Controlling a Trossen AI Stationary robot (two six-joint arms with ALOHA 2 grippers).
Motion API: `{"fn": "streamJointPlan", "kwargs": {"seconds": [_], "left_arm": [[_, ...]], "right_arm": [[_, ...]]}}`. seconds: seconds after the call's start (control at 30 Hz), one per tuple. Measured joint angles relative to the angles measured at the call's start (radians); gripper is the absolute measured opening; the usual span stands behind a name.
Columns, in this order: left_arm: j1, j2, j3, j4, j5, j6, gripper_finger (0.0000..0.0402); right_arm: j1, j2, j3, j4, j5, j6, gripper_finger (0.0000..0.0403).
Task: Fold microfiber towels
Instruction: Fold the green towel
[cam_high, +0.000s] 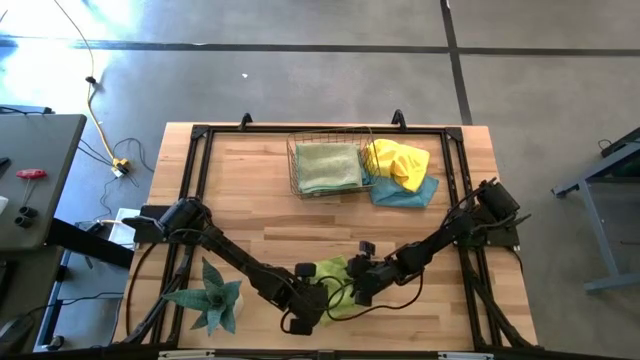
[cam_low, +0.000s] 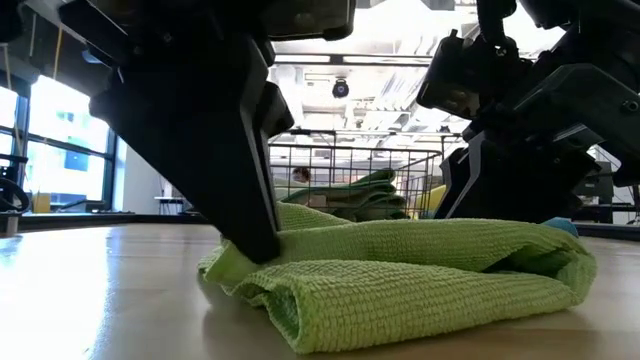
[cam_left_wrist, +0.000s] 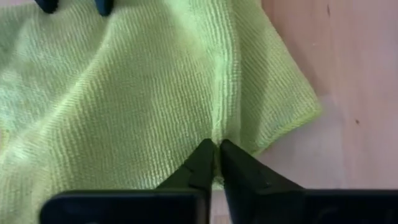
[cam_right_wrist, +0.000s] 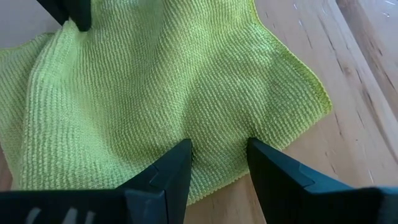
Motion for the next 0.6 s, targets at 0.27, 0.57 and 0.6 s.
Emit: {"fn": "streamJointPlan", "kwargs": {"seconds": [0.27,0.57,0.6], "left_arm": [[0.001,0.0,0.0,0.027,0.072,-0.05,0.0003],[0.002,0.0,0.08,0.046,0.145,-0.053,0.0001],[0.003,0.0,0.096,0.039,0.145,-0.041,0.0001]], "right_arm": [[0.0,0.0,0.0,0.0,0.001,0.0,0.0151],[0.0,0.0,0.0,-0.001,0.001,0.0,0.0151],[0.0,0.0,0.0,-0.001,0.001,0.0,0.0151]]}}
